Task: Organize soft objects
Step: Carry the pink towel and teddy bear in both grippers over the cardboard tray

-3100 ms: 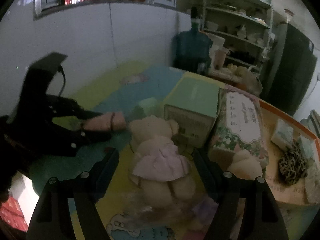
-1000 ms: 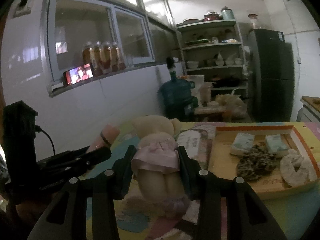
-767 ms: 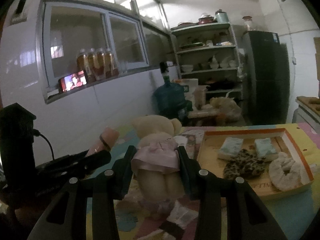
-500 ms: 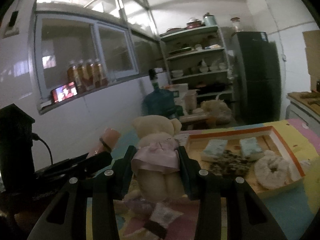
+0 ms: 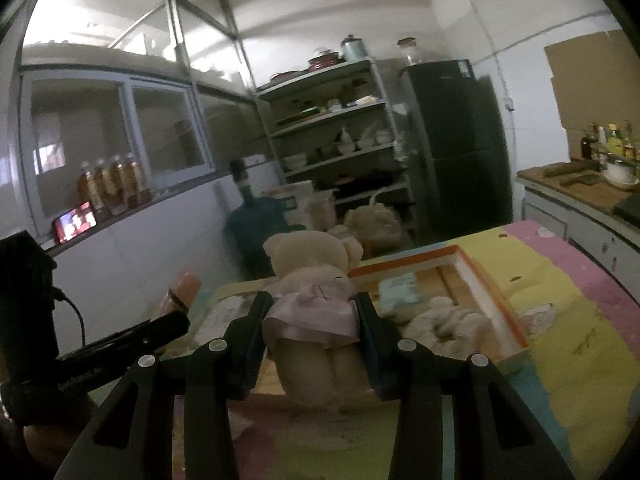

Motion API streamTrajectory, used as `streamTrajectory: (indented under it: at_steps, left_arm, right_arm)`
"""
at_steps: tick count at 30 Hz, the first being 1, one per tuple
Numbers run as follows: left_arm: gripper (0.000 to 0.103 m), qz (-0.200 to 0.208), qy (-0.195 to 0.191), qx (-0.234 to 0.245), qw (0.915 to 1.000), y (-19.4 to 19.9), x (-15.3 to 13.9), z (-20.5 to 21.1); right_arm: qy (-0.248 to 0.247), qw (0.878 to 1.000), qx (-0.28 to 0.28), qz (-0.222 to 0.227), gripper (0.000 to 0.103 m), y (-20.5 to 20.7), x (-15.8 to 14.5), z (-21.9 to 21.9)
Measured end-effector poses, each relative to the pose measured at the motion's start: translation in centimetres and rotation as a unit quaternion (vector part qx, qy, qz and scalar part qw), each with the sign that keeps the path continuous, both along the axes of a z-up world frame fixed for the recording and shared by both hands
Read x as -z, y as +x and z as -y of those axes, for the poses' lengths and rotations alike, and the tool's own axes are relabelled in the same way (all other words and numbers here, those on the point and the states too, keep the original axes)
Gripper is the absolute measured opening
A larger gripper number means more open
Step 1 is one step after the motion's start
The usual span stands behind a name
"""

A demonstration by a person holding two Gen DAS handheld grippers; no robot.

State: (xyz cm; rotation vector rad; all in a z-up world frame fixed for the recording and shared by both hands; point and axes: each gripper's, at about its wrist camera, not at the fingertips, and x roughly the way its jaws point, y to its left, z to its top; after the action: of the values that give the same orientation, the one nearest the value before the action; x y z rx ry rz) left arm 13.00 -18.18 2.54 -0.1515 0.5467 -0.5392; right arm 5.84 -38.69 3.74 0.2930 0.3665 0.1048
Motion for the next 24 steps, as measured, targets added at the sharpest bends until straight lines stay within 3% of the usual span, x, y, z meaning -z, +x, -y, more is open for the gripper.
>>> streamTrajectory:
  at_steps: [24]
  left_arm:
    - [0.043, -0.068, 0.0, 0.012, 0.9976, 4.0, 4.2, 9.2]
  right_arm:
    - [0.005, 1.0, 0.019, -0.012, 0.043, 3.9, 1.5, 8.4]
